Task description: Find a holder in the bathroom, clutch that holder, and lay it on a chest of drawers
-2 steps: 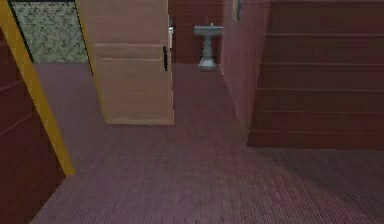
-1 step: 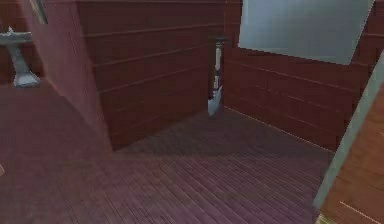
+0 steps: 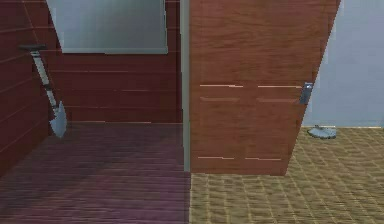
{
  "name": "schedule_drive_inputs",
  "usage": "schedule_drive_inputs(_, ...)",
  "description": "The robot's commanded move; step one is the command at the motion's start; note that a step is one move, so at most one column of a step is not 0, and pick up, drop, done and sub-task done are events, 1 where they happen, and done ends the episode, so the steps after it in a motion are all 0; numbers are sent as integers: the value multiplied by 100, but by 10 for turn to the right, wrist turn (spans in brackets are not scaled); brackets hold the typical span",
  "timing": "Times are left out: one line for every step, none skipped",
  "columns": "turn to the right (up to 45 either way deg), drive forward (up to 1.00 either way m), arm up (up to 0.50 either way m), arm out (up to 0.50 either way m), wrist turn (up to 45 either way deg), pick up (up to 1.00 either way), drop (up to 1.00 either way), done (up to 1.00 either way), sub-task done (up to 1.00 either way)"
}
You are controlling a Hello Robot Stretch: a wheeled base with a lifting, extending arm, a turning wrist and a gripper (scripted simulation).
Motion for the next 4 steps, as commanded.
schedule_drive_inputs(0, 5, 0, 0, 0, 0, 0, 0, 0)
schedule_drive_inputs(-450, 0, 0, 0, 0, 0, 0, 0, 0)
schedule_drive_inputs(-360, 0, 0, 0, 0, 0, 0, 0, 0)
schedule_drive_inputs(0, 20, 0, 0, 0, 0, 0, 0, 0)
